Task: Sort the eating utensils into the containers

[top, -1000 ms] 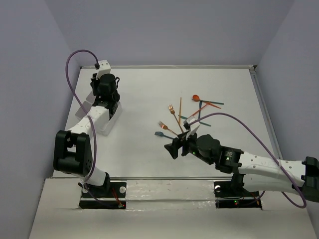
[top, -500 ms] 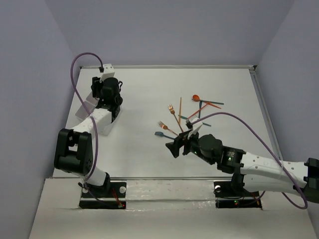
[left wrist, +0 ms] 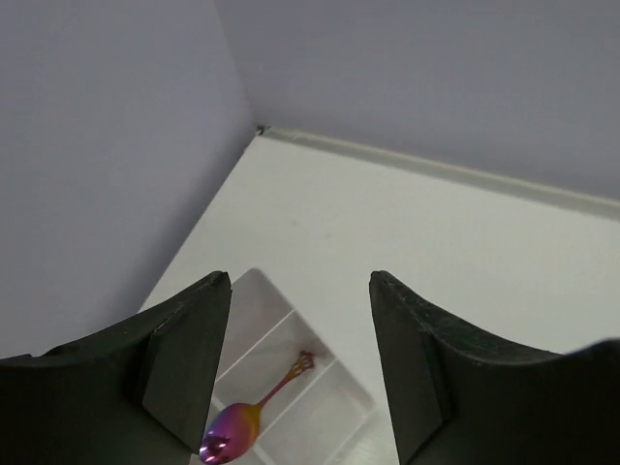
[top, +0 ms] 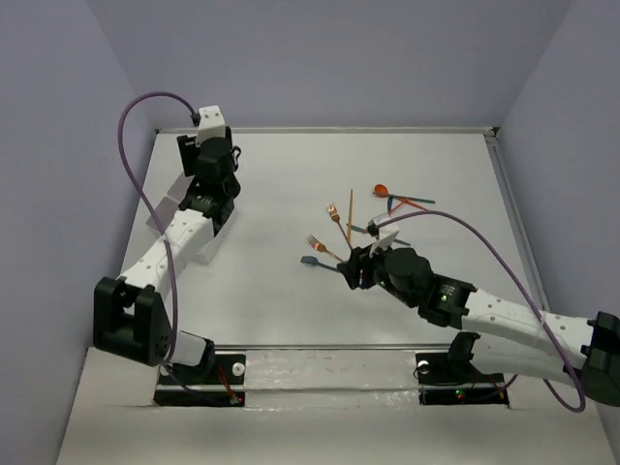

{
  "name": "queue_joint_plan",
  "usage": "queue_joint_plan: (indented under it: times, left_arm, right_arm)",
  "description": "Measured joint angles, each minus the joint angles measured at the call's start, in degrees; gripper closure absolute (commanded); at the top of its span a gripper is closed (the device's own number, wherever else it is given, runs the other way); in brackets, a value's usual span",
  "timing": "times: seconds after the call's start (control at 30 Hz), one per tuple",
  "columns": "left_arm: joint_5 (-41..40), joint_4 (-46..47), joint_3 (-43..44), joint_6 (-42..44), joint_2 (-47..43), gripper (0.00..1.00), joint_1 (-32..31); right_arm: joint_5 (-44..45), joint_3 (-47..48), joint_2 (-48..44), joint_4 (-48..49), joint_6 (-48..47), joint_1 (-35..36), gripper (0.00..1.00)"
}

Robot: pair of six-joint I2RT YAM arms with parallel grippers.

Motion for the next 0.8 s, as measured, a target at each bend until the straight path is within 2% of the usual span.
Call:
queue_joint_plan:
  times: [0.13, 0.27, 0.37, 0.57, 0.7, 0.8]
  left_arm:
    - [9.57, -8.52, 6.43, -9.01, -6.43, 0.29, -1.70]
    - [21.59, -15.45, 7.28, -17.35, -14.67, 0.29, -1.88]
    - [29.16, -18.38, 2.95, -22.18, -20.48, 0.29, -2.14]
    - [42.16, -24.24, -13.81, -30.53, -34.03, 0.29, -2.27]
    - [46.49, -28.87, -22.58, -35.36, -43.89, 0.29, -2.36]
    - [48.15, -30.62, -25.99, -37.75, -49.31, 0.29, -2.36]
  right_arm:
    - [-5.11, 1.64, 4.98, -2.73, 0.13, -6.01, 0.50]
    - [-9.51, 4.42, 11.98, -6.08, 0.02, -10.16, 0.50]
    - [-13.35, 7.43, 17.90, -7.50, -0.74, -11.61, 0.48]
    - [-17.79, 13.44, 28.48, -9.20, -3.76, -13.18, 0.47]
    - [-20.33, 17.68, 34.29, -9.42, -6.58, -13.73, 0.47]
    - [-22.38, 20.61, 38.56, -9.66, -8.63, -13.79, 0.47]
